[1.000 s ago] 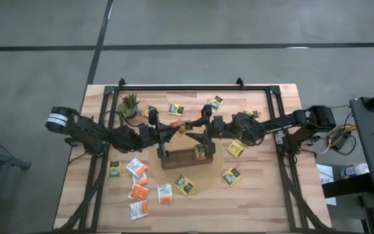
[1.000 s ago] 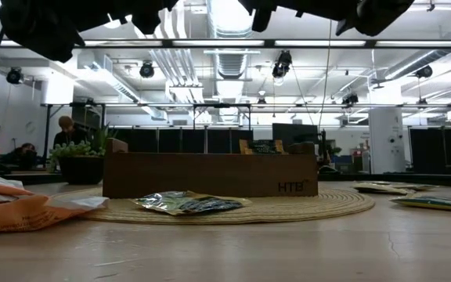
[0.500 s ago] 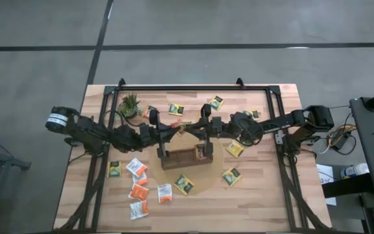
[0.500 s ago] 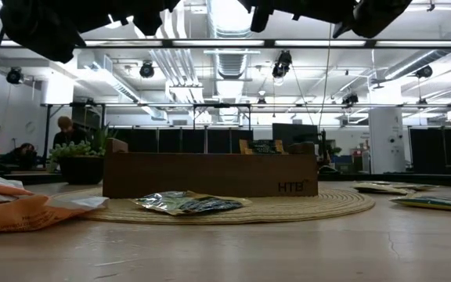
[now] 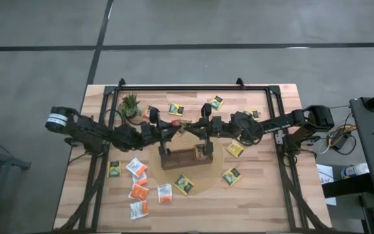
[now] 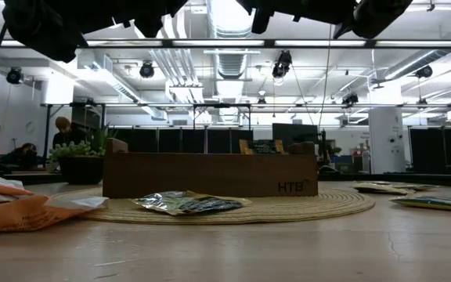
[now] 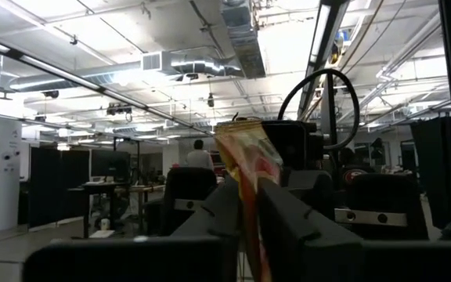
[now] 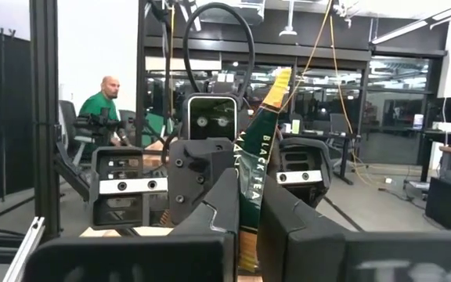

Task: Pick & Place Tea
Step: Put the orange tea bag into the right section of the wooden organizer

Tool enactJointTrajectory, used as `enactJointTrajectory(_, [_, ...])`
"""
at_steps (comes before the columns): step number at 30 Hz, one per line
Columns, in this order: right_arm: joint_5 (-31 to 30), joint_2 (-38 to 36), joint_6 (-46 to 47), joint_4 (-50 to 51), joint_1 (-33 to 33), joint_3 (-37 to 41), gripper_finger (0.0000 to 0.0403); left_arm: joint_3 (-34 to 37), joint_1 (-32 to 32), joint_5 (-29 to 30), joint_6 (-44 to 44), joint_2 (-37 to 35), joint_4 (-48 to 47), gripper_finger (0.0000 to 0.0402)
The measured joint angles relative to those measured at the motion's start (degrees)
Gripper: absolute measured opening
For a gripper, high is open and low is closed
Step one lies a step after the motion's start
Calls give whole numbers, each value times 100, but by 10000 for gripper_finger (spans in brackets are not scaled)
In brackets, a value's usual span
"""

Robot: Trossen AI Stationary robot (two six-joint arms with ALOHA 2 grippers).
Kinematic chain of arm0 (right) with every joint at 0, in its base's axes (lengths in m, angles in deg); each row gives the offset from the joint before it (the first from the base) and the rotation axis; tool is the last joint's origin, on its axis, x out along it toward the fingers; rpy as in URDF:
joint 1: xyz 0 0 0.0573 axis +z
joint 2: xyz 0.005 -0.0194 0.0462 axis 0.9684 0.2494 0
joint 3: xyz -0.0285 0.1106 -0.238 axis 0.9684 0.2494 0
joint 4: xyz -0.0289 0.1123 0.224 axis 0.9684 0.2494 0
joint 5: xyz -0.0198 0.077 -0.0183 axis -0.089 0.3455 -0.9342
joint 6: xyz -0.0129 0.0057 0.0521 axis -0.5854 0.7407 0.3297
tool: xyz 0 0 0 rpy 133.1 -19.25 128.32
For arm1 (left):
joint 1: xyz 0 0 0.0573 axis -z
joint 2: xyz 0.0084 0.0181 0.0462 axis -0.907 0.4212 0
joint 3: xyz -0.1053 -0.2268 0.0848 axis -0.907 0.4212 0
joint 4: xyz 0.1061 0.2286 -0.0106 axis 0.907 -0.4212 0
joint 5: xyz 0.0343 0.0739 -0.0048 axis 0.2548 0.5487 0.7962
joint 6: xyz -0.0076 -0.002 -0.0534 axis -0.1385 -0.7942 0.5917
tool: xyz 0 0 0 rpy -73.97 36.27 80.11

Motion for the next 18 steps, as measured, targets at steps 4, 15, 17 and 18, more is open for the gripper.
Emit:
enactJointTrajectory(4, [13, -23, -14, 54, 7, 2, 13, 0, -2, 25, -9, 0, -2, 101])
enactJointTrajectory(15, [-616, -947, -486, 1787, 13, 17, 13, 47, -9, 669, -29, -256, -176, 167])
enactJointTrajectory(17, [-619, -1217, -552, 2479, 11, 17, 13, 63, -8, 712, -58, -369, -351, 167])
enactJointTrajectory(18, [-621, -1370, -606, 2864, 11, 19, 13, 63, 0, 728, -59, -433, -456, 167])
